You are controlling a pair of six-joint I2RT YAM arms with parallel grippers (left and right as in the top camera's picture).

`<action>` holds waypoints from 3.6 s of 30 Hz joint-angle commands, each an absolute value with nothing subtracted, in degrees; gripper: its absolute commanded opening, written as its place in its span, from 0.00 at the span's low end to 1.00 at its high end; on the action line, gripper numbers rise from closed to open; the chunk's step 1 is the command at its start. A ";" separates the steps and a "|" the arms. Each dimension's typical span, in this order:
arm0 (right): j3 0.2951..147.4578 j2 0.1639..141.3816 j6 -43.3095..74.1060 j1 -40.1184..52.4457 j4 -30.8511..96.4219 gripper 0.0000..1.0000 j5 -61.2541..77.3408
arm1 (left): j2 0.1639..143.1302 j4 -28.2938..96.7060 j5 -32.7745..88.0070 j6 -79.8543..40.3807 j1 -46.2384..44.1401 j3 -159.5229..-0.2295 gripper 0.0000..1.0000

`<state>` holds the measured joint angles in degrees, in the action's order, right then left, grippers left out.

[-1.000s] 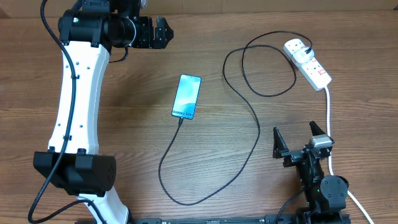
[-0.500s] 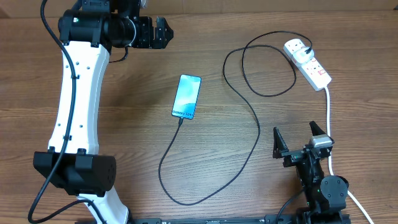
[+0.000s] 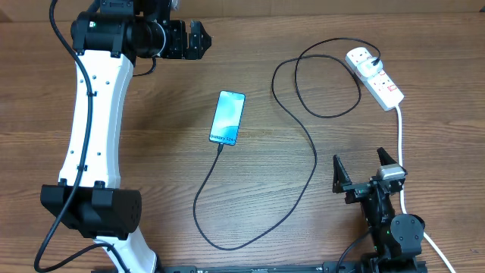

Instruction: Plug charger to phone and switch on socket

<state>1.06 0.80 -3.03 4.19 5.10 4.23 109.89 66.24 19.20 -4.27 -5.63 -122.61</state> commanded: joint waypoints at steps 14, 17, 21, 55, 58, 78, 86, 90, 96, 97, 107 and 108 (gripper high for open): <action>0.49 0.16 -3.25 4.49 4.64 1.00 3.68 | 109.75 66.17 9.87 -2.74 -6.02 -122.72 1.00; 0.49 0.16 -3.27 4.49 4.64 1.00 3.68 | 108.27 66.22 9.85 -2.72 -6.02 -122.37 1.00; 0.49 0.16 -3.27 4.49 4.64 1.00 3.68 | 103.61 68.36 8.86 -2.68 -6.02 -119.52 1.00; 0.49 0.16 -3.27 4.49 4.64 1.00 3.68 | 60.55 63.35 1.61 -5.50 -5.96 -63.70 1.00; 0.49 0.16 -3.25 4.49 4.64 1.00 3.68 | 59.57 62.70 1.74 -7.35 -5.96 -62.13 1.00; 0.49 0.16 -3.27 4.49 4.64 1.00 3.68 | 38.39 52.64 1.48 -7.31 -5.96 -43.00 1.00; 0.49 0.16 -3.25 4.49 4.64 1.00 3.68 | 32.84 44.34 4.47 -7.29 -5.96 -36.03 1.00; 0.49 0.16 -3.27 4.49 4.64 1.00 3.68 | 28.71 41.65 4.08 -7.29 -5.69 -32.16 1.00; 0.49 0.16 -3.25 4.49 4.64 1.00 3.68 | 19.51 37.98 5.67 -7.31 -3.86 -25.93 1.00; 0.49 0.16 -3.27 4.49 4.64 1.00 3.68 | 18.13 37.26 6.04 -7.31 -3.68 -25.21 1.00; 0.49 0.16 -3.27 4.49 4.64 1.00 3.68 | 7.70 32.67 5.85 -7.31 -2.11 -17.02 1.00; 0.49 0.16 -3.27 4.49 4.64 1.00 3.68 | 7.25 32.64 5.85 -7.31 -1.87 -16.62 1.00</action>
<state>1.06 0.80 -3.05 4.16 5.02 4.19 8.95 33.28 5.19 -6.28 -2.79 -18.37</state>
